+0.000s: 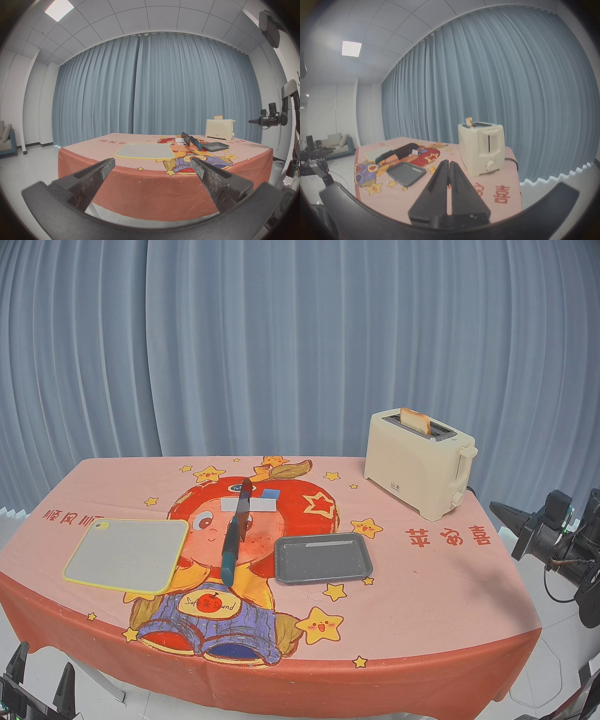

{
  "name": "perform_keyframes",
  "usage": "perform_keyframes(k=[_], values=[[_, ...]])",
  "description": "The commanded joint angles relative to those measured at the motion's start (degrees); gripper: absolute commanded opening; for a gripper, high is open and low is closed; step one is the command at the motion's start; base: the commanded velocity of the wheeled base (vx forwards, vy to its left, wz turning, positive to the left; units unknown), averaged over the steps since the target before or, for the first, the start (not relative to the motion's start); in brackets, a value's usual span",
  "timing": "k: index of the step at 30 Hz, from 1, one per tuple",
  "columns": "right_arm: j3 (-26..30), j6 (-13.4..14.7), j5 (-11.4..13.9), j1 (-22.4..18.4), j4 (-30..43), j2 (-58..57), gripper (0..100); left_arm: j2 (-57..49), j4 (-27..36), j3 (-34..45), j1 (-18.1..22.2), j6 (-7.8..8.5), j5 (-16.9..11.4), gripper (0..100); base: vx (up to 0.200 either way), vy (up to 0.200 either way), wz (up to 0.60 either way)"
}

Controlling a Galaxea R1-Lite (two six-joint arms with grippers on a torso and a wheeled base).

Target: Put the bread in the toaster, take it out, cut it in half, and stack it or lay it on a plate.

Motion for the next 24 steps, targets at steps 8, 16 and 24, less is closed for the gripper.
perform_keyframes(k=[8, 16, 24], values=[[3.8, -2.3, 0.0, 1.3, -0.2, 4.2, 0, 0.1, 0.0, 1.0, 0.0, -0.06, 0.0, 100, 0.0, 0.0, 0.0], [3.6, -2.9, 0.0, 0.7, -0.3, 4.6, 0, 0.1, 0.0, 1.0, 0.0, -0.06, 0.0, 100, 0.0, 0.0, 0.0], [3.5, -3.2, -0.1, 0.1, -0.3, 6.4, 0, 0.1, 0.0, 1.0, 0.0, 0.03, 0.0, 100, 0.0, 0.0, 0.0]])
